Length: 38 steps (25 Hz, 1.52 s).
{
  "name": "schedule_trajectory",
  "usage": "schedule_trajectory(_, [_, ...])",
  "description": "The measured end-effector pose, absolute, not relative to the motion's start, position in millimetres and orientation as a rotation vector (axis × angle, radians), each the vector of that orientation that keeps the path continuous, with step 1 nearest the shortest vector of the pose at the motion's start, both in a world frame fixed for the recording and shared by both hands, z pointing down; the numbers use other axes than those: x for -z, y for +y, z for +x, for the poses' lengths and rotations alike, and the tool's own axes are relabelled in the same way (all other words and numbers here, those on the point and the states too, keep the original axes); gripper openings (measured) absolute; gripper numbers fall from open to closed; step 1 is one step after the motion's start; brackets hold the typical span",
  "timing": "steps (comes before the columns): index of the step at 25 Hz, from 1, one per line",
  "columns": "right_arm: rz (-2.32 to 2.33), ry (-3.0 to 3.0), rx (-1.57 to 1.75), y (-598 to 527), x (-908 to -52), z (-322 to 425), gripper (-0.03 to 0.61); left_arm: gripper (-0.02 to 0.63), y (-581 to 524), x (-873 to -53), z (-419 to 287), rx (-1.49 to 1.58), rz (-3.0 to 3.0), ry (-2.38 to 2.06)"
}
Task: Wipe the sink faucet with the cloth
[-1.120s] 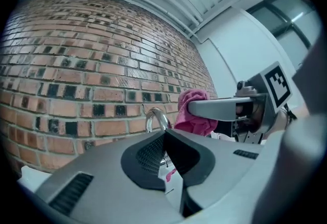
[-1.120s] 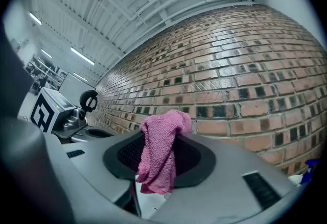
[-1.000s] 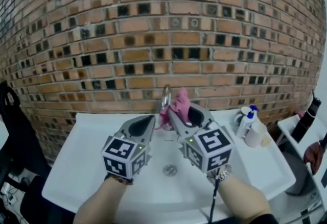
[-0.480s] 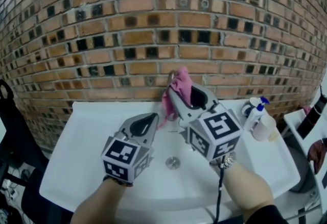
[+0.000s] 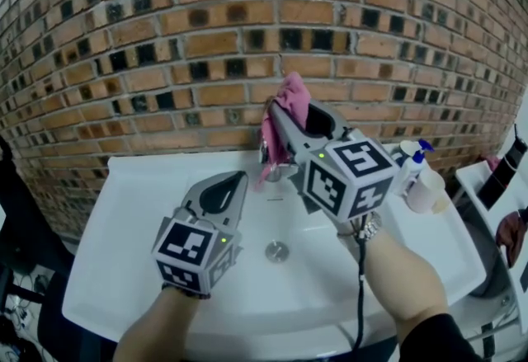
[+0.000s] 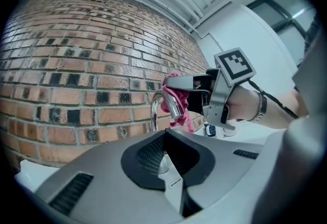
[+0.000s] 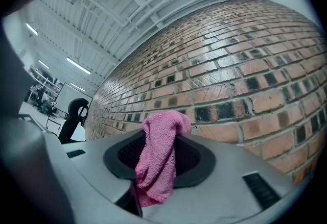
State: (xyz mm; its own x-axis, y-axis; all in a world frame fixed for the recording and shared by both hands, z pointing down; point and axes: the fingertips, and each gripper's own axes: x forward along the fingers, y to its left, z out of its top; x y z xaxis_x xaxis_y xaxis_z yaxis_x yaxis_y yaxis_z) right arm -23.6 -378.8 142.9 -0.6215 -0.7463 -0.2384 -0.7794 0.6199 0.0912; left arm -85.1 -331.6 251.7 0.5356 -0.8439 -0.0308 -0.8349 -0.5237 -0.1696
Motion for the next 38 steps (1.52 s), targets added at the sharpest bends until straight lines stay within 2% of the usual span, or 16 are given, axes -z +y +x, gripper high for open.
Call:
schedule_trajectory(16, [-1.282,2.63,-0.041,-434.4,-141.7,-5.2,0.13,0.003,-329.8,-253.7,-87.9,0.097,-2.602,1.443])
schedule_trajectory(38, [-1.463,2.736,0.029,-477.4,-214.8,-2.8,0.106,0.003,-333.3,-261.3,-86.4,0.136,-2.591,1.444])
